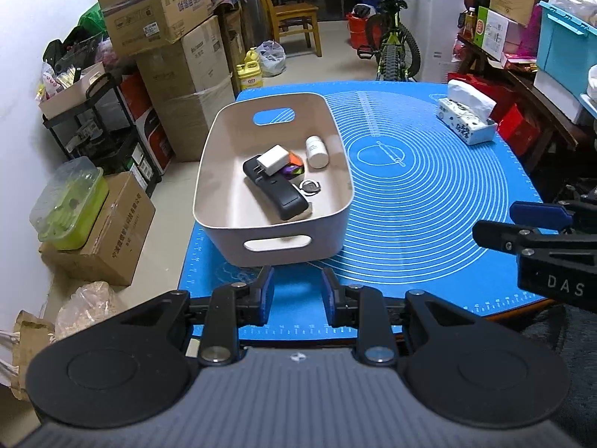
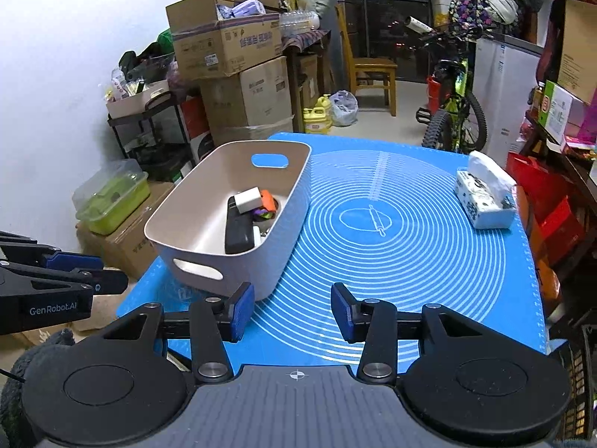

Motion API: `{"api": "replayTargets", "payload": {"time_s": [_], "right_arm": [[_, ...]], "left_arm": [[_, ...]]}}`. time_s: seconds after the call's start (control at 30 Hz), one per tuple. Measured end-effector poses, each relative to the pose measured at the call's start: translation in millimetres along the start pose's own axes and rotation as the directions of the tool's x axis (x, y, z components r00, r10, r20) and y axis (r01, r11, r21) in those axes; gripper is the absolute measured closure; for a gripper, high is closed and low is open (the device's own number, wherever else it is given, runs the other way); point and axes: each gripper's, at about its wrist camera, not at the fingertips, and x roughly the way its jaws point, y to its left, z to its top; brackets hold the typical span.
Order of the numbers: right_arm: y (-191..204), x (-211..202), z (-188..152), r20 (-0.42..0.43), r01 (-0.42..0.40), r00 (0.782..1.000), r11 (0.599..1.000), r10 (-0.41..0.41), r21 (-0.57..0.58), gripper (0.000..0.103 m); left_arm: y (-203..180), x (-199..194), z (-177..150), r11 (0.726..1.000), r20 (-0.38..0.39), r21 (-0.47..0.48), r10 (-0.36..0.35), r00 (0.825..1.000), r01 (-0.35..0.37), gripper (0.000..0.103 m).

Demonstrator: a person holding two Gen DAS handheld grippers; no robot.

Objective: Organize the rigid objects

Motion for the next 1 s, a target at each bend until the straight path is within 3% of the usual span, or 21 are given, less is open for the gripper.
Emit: {"api": "replayTargets", "payload": {"time_s": [1.0], "right_arm": [[-24, -40, -29, 0.001, 0.038, 0.999, 0.998, -0.038, 0.05, 0.042]], "left_arm": [[-41, -24, -11, 0.999, 0.026, 0.039, -0.021, 0.999, 0.02, 0.074]]}}
